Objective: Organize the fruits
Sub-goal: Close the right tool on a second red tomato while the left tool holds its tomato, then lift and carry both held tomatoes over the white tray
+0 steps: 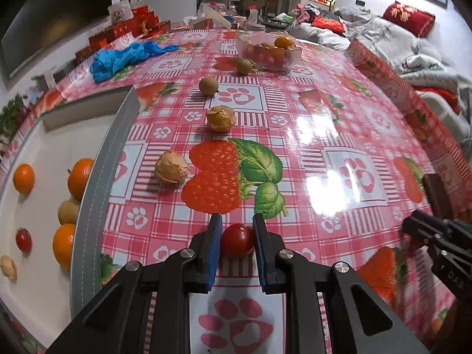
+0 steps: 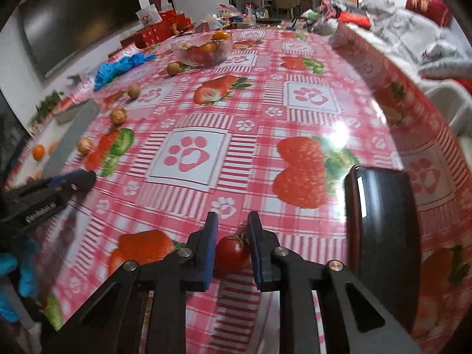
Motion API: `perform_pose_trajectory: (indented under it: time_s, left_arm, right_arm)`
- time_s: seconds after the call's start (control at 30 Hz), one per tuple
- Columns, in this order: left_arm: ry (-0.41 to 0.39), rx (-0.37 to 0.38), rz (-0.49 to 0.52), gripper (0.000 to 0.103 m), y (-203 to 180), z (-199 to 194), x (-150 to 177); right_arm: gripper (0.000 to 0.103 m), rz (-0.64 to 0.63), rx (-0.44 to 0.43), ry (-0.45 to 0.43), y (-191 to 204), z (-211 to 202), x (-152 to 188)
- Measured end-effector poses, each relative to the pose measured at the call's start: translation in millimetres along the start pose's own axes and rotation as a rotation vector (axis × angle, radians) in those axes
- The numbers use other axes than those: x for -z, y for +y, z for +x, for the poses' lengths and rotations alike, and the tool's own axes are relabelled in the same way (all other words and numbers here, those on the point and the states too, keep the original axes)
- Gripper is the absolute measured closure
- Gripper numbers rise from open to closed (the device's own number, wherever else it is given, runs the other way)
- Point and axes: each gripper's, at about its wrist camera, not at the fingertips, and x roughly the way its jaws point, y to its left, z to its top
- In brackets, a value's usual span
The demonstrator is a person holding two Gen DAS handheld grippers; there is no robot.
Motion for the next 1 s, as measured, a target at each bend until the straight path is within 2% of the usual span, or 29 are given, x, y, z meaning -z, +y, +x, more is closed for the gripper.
perform_pose_trajectory:
  time_s: [0.13,0.33,0.77,1.0]
  left_arm:
    - [-0.014,0.015,-0.017,0.080,5.9,-7.6,3.5]
    - [-0.026,0.022,-0.038,0.080,14.5,-18.8,6.2]
    - [-0.074,0.025,-0.044,0.080,22.3,-40.0,5.2]
    - [-0.109,0.006,-0.085,0.080,42.6,-53.9,3.7]
  right_arm:
    - [0.080,0.070,-0.075,0.016,-7.0,0.7,-1.2]
    - [0.080,0.114,-0.119,0.026,-7.8,0.8,-1.7]
    - [0.080,0.076,-0.132,0.027,11.1,-3.4,-8.2]
    - [0.080,0.041,-0.177,0.036,35.1,0.5,-23.3]
